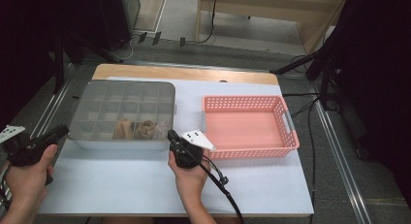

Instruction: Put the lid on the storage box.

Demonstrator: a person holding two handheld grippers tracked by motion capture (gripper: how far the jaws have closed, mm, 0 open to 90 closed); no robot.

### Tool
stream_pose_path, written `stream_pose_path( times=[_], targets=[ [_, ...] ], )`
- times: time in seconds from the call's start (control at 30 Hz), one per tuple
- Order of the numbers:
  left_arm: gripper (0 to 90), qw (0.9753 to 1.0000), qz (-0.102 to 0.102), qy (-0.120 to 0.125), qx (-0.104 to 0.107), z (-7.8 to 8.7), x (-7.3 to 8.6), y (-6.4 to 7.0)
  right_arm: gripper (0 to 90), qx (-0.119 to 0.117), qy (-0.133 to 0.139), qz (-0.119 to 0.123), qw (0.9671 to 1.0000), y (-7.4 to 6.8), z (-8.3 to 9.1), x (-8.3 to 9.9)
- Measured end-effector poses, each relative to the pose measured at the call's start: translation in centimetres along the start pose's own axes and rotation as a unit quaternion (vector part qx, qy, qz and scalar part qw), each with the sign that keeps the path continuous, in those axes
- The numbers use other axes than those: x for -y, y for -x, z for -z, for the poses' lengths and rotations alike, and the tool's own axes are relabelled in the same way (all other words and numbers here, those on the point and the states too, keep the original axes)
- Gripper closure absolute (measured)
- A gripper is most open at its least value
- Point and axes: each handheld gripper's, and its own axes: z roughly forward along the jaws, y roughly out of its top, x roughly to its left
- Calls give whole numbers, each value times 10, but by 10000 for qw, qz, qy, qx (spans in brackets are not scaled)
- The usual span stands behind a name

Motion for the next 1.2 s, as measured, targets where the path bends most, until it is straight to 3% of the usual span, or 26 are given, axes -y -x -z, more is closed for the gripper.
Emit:
stream_pose_path(
  times=[0.17, 0.33, 0.47, 0.57, 0.6, 0.7, 0.93, 1.03, 1.1, 1.2],
  targets=[
    [701, 9997, 50, 108, 206, 13, 14, 1, 822, -44, 32, -70, 10000, 2, 12, 0],
    [477, 9982, -116, 160, 559, 23, 38, 12, 695, -235, -1, 213, 9995, 5, 21, 8],
    [227, 9984, -174, 64, 543, 24, 57, 22, 510, -285, 105, 573, 9979, 3, 28, 17],
    [128, 9981, -263, -168, 522, 23, 68, 29, 410, -233, -106, 669, 9974, 2, 32, 23],
    [118, 9978, -288, -170, 566, 23, 70, 30, 385, -122, -122, 731, 9972, 1, 35, 26],
    [69, 9962, -543, -315, 607, 20, 77, 31, 311, -249, -139, 762, 9967, 0, 41, 33],
    [66, 9971, -491, -387, 423, 16, 80, 31, 196, -588, -170, 711, 9956, 10, 60, 42],
    [65, 9972, -491, -335, 452, 16, 81, 31, 188, -542, -220, 866, 9945, 15, 67, 45],
    [66, 9969, -558, -324, 460, 16, 81, 31, 185, -525, -269, 893, 9943, 19, 71, 48],
    [65, 9970, -498, -335, 493, 16, 81, 30, 178, -527, -283, 870, 9944, 25, 78, 51]
  ],
)
